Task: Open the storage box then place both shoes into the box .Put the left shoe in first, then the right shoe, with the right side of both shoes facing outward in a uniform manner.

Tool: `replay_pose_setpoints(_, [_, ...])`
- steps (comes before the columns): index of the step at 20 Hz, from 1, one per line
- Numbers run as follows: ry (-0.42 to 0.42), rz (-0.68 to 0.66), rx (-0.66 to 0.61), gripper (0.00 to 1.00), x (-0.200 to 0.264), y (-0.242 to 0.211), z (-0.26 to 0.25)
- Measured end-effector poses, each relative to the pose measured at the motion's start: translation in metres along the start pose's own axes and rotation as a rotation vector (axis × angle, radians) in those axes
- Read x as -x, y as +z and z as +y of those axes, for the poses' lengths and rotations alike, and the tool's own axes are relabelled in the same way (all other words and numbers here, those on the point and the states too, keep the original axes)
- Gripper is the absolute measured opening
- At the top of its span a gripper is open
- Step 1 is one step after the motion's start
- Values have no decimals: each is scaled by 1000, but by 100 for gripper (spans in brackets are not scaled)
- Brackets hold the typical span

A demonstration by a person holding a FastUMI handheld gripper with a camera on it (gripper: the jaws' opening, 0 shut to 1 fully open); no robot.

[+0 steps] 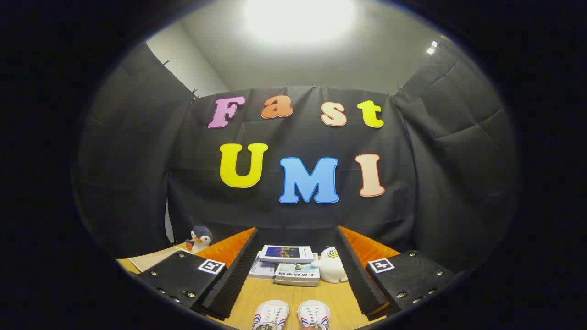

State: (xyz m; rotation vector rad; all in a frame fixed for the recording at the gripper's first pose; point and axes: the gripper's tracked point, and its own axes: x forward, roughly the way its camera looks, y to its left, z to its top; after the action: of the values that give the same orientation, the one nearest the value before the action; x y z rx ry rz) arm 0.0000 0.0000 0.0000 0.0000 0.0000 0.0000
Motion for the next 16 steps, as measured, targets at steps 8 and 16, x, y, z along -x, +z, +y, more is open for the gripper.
replay_pose_setpoints(8, [26,-9,8,98,4,1,5])
replay_pose_setpoints(16, [39,19,-25,98,3,-10,16])
